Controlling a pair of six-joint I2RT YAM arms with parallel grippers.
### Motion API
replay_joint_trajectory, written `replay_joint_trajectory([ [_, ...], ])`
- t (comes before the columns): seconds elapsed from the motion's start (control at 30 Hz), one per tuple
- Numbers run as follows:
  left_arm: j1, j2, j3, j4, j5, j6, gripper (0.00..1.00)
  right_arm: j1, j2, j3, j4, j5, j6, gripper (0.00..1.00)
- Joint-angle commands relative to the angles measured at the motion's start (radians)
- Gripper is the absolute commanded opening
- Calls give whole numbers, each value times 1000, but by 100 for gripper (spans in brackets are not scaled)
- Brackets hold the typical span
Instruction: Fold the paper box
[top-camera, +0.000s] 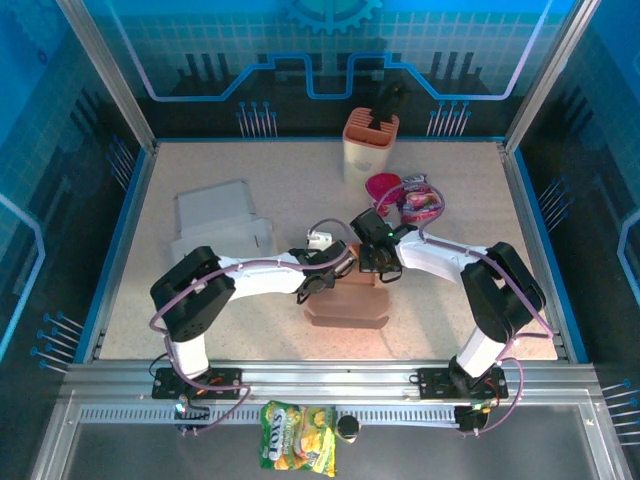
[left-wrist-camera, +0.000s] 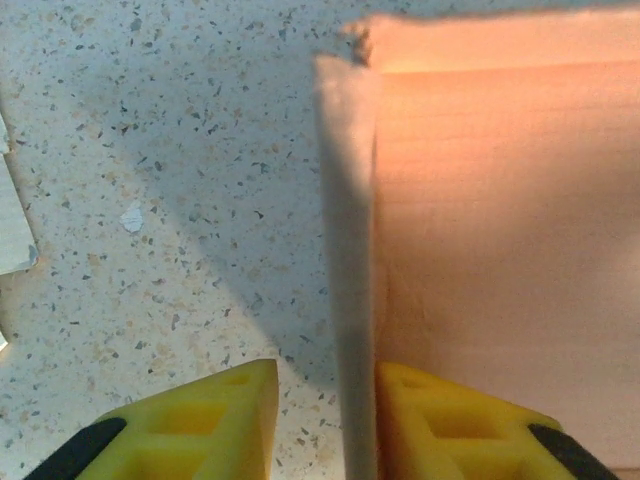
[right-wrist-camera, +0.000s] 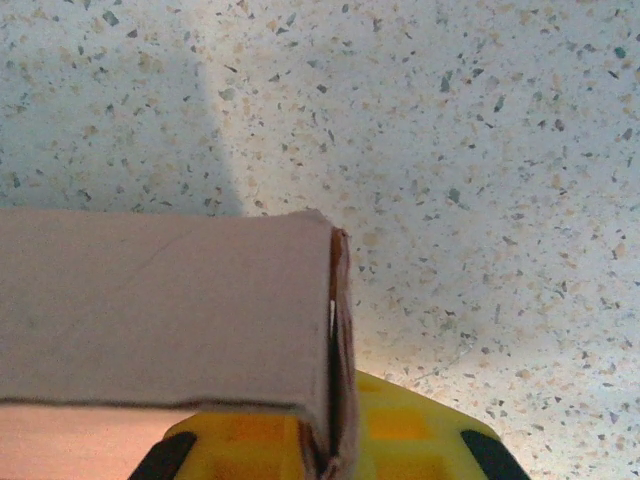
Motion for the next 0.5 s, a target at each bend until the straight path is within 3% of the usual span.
replay_joint_trajectory([
  [0.0,-14,36,45,-80,-81,-6,24,10,30,10,-56,-8,24,0],
  [0.17,-33,75,85,-128,-142,-27,1,19,37,12,-63,-4,40,0],
  [0.47,-49,107,108,-182,-208,-102,0,28,39,21,-86,0,76,0],
])
